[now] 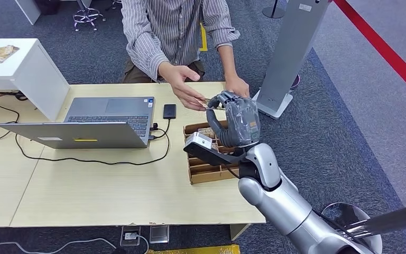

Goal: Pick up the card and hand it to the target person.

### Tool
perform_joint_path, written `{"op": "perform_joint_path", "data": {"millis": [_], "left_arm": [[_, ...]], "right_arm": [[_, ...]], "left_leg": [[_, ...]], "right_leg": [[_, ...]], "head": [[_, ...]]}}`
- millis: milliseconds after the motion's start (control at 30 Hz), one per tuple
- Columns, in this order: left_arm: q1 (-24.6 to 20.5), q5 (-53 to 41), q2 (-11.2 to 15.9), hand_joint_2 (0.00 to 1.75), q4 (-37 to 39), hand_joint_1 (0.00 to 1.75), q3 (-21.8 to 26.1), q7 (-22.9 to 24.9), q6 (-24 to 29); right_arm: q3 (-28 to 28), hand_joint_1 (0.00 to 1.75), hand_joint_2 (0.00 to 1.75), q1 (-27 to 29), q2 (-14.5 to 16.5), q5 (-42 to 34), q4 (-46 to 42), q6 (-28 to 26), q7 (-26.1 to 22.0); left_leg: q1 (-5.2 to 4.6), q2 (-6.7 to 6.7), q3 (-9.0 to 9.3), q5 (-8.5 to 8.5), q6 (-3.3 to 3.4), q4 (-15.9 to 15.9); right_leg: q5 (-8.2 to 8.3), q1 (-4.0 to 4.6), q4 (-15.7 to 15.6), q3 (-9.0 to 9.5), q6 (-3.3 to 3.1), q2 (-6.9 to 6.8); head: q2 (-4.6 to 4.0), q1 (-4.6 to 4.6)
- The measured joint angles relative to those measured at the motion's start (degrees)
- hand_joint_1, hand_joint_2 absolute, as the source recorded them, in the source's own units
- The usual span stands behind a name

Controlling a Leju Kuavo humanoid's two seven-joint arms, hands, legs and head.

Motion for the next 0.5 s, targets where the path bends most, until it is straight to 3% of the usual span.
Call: {"op": "perform_joint_path", "data": {"millis": [67,200,267,333,467,500], "left_arm": [[0.10,0.25,-0.04,0.00,0.03,0.00,0.19,0.18,0.15],[0.34,0.54,-0.01,0.00,0.00,0.00,0.40,0.38,0.48],[0.75,0.98,0.04,0.00,-0.02,0.00,0.77,0.37,0.98],[1.25,1.46,0.13,0.00,-0.08,0.00,1.18,0.19,1.35],[2.50,2.61,0.60,0.00,-0.14,0.00,2.15,-0.28,1.81],[2.63,2.69,0.67,0.00,-0.15,0.00,2.21,-0.34,1.82]], "right_arm": [[-0.05,0.00,1.75,0.12,-0.11,-0.53,-0.20,-0.33,-0.01],[-0.49,0.00,1.75,0.84,-0.33,-3.50,-1.42,-0.71,-0.76],[-1.36,0.00,1.75,2.06,-0.40,-10.14,-2.90,-0.33,-2.63],[-2.54,0.00,1.75,3.60,-0.44,-19.87,-4.49,1.28,-5.35],[-5.98,0.00,1.75,8.01,-1.79,-43.74,-9.24,10.18,-8.85],[-6.23,0.00,1.75,8.54,-2.16,-46.01,-9.97,11.13,-9.20]], "left_leg": [[0.00,0.02,-0.01,0.00,0.01,0.01],[-0.01,-0.02,-0.05,-0.01,0.00,0.04],[-0.01,-0.05,-0.05,-0.02,0.00,0.05],[-0.01,-0.06,-0.03,-0.02,0.00,0.04],[0.02,-0.11,0.02,-0.03,0.00,-0.01],[0.02,-0.13,0.02,-0.02,0.00,-0.01]], "right_leg": [[0.00,0.00,0.01,-0.01,0.00,0.01],[-0.02,-0.01,0.04,-0.04,0.02,-0.04],[-0.04,-0.02,0.06,-0.04,0.02,-0.07],[-0.05,-0.01,0.04,-0.02,0.01,-0.08],[-0.05,0.02,-0.03,0.05,0.01,-0.12],[-0.06,0.02,-0.04,0.07,0.01,-0.13]], "head": [[0.00,0.00],[0.00,0.00],[0.00,0.00],[0.00,0.00],[0.00,0.00],[0.00,0.00]]}}
